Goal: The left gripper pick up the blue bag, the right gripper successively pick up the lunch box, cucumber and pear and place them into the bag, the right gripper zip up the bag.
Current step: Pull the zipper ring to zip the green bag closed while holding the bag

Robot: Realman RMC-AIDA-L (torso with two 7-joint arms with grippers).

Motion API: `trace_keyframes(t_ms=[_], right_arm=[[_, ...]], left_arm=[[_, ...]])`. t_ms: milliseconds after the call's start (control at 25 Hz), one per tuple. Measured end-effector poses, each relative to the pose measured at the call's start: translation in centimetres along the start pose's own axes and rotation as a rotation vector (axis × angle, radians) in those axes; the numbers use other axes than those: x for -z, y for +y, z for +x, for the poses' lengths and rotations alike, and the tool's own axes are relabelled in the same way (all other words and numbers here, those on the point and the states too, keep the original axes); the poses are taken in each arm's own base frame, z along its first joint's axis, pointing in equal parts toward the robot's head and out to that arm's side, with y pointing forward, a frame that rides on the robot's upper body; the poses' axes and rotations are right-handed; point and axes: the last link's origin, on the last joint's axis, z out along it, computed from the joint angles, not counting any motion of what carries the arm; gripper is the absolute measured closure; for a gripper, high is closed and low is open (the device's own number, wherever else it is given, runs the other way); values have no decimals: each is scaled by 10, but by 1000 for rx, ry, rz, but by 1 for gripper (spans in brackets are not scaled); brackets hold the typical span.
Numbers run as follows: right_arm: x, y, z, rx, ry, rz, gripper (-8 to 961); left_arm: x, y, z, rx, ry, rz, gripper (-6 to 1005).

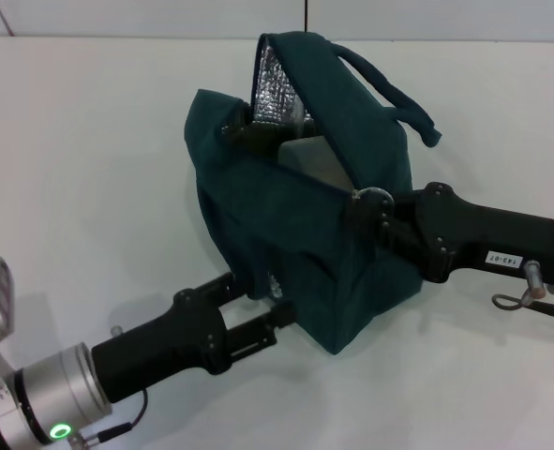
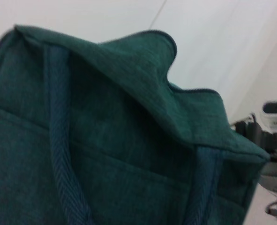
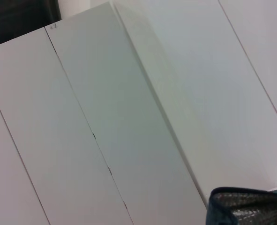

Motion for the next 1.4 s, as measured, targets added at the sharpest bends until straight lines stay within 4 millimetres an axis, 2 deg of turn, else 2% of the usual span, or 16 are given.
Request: trace_keyframes(t_ms=[240, 400, 760, 880, 1000, 1200, 1280, 1400], right_arm=[[2, 0, 0, -1, -2, -1, 933], [4, 0, 3, -1, 3, 7, 933], [-7, 0, 0, 16, 10, -20, 931], [-6, -3, 0, 22, 7, -2, 931], [-4, -3, 0, 21, 5, 6, 930], [-1, -4, 4, 6, 15, 17, 930], [0, -4, 6, 2, 18, 20, 929], [0, -4, 7, -1, 22, 22, 929]], left_arm=[[17, -7, 8, -26, 119, 103, 297], [25, -9, 21, -79, 216, 141, 297], [-5, -19, 44, -142, 192, 69, 296], [-6, -22, 48, -156, 188, 69, 296], [7, -26, 57, -184, 197, 78, 296], [47, -31, 79, -248, 268, 144, 296], [58, -26, 83, -267, 304, 145, 296], [70, -15, 79, -279, 343, 135, 296]])
